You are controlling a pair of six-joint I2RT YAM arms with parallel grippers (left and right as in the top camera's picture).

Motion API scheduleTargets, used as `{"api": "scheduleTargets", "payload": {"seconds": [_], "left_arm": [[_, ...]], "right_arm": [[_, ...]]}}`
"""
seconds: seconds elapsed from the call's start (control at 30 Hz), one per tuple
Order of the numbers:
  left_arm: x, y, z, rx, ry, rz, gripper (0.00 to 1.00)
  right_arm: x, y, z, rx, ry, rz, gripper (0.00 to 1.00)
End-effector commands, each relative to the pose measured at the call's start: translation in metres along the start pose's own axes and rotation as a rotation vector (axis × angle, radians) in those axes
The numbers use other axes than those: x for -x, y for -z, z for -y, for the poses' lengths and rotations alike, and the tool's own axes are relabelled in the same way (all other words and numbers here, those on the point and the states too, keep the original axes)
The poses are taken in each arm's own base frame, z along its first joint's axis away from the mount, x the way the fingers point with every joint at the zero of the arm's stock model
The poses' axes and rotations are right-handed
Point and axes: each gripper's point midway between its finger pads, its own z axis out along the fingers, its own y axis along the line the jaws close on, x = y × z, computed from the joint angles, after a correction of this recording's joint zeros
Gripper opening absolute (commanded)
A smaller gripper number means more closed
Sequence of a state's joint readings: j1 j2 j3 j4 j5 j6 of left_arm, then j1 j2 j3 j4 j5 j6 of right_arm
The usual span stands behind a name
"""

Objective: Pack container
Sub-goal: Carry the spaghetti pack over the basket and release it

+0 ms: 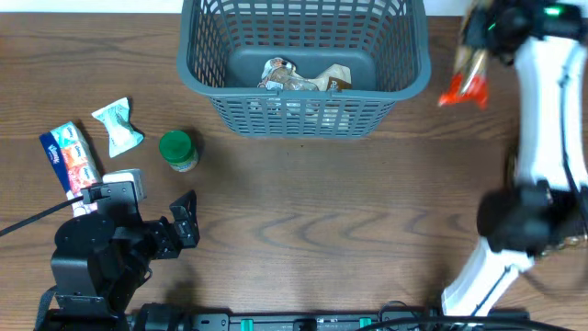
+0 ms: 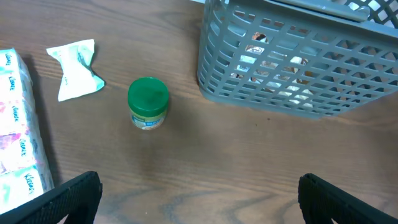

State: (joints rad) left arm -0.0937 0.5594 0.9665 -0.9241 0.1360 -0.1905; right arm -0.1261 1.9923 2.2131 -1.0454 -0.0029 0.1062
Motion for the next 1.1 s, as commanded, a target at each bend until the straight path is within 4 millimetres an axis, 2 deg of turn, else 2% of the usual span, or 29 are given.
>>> {"api": "scheduleTargets", "payload": {"seconds": [0.0, 0.1, 0.17, 0.3, 0.43, 0.57, 0.7, 0.9, 1.07], "left_arm": [[0.003, 0.003, 0.003, -0.014, -0.001, 0.008, 0.98], [0.003, 0.003, 0.003, -0.014, -0.001, 0.008, 0.99], [0.003, 0.003, 0.003, -0.014, -0.001, 0.007, 0.99], [0.003, 0.003, 0.003, -0.014, -0.001, 0.007, 0.99], [0.003, 0.003, 0.003, -0.015, -0.001, 0.006, 0.99], [0.003, 0.003, 0.003, -0.014, -0.001, 0.006, 0.98], [0.003, 0.003, 0.003, -0.015, -0.001, 0.006, 0.98], [0.003, 0.003, 0.003, -0.015, -0.001, 0.007, 0.99], [0.003, 0.003, 0.003, -0.015, -0.001, 0.007, 0.99]], "right_arm": [[0.05, 0.112, -0.031, 0.05, 0.117, 0.275, 0.01], [0.056, 0.153, -0.073, 0.117, 0.36, 0.381, 0.01], [0.047, 0.166, -0.108, 0.172, 0.611, 0.416, 0.01], [0.018, 0.168, -0.173, 0.236, 1.045, 0.442, 0.01], [-0.003, 0.156, -0.219, 0.299, 1.306, 0.47, 0.01], [-0.021, 0.129, -0.259, 0.404, 1.421, 0.484, 0.01], [-0.051, 0.084, -0.288, 0.54, 1.509, 0.432, 0.01], [-0.099, 0.005, -0.302, 0.653, 1.498, 0.253, 0.01], [-0.136, -0.039, -0.298, 0.695, 1.479, 0.1, 0.01]]}}
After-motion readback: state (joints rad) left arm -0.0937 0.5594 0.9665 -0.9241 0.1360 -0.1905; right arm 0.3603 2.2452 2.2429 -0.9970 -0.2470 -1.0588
